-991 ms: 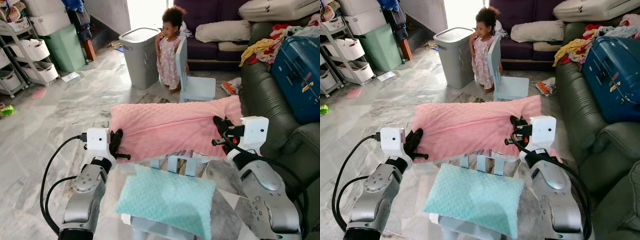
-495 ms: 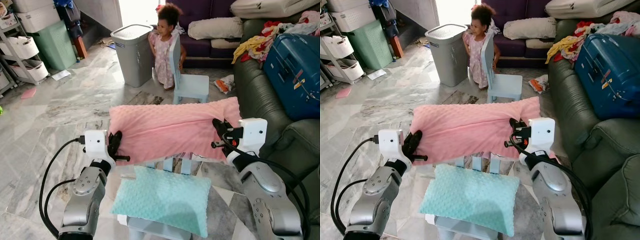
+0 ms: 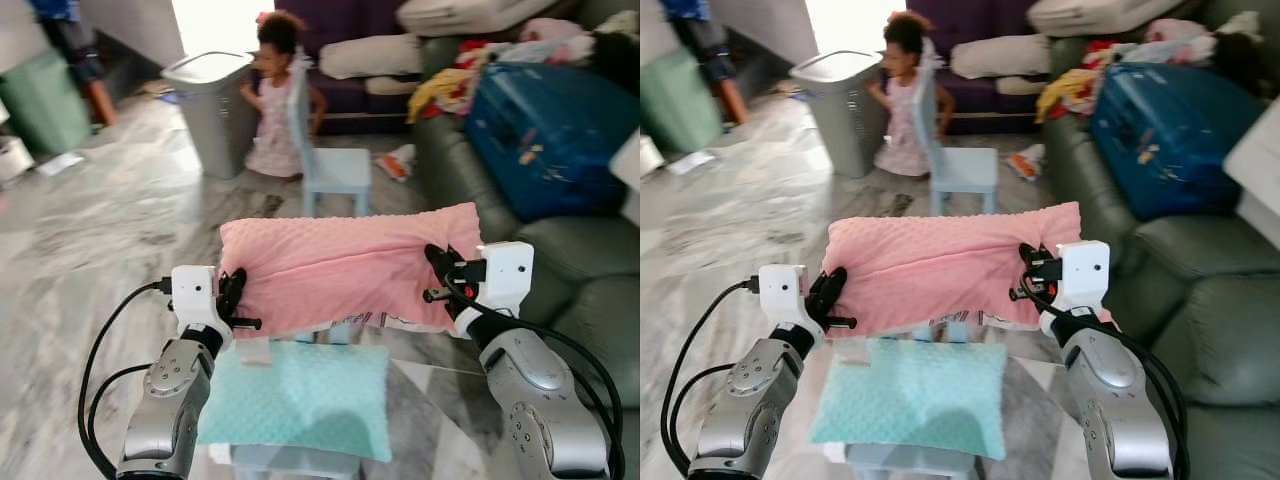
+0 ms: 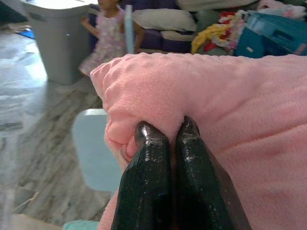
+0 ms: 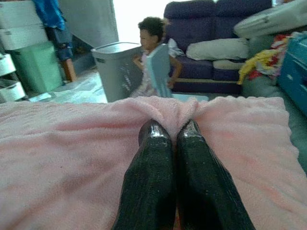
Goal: Move the pillow to the sofa
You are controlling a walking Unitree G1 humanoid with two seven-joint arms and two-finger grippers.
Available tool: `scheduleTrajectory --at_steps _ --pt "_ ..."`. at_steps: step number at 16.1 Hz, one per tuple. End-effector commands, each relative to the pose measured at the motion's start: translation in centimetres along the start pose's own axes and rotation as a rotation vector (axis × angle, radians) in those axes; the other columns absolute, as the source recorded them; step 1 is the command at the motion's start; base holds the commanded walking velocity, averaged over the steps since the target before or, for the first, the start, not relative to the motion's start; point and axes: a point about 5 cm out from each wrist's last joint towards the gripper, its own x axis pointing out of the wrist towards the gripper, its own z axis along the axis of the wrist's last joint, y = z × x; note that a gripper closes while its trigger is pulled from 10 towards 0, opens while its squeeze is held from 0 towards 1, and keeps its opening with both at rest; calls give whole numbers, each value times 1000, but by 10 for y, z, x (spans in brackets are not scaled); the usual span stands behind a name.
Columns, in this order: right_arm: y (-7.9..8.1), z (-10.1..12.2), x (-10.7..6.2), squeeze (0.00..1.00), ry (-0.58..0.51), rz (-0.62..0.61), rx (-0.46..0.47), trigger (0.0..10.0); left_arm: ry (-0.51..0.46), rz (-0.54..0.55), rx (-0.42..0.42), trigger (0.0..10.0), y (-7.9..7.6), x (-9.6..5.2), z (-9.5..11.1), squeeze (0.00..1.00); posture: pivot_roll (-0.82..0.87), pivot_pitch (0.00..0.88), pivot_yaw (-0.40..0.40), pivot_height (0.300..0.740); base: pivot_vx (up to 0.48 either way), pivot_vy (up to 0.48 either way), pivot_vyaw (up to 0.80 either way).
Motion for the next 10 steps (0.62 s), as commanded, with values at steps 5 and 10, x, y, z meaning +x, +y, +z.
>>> scheduleTrajectory --at_steps 5,10 --pt "-1 13 -2 0 -43 2 -16 10000 -15 -3 0 10000 0 -1 5 0 -206 0 39 740 0 0 -788" --pt "-1 12 -2 0 -38 7 -19 10000 -13 -5 -4 10000 -1 -1 4 0 -208 0 34 740 0 0 -735"
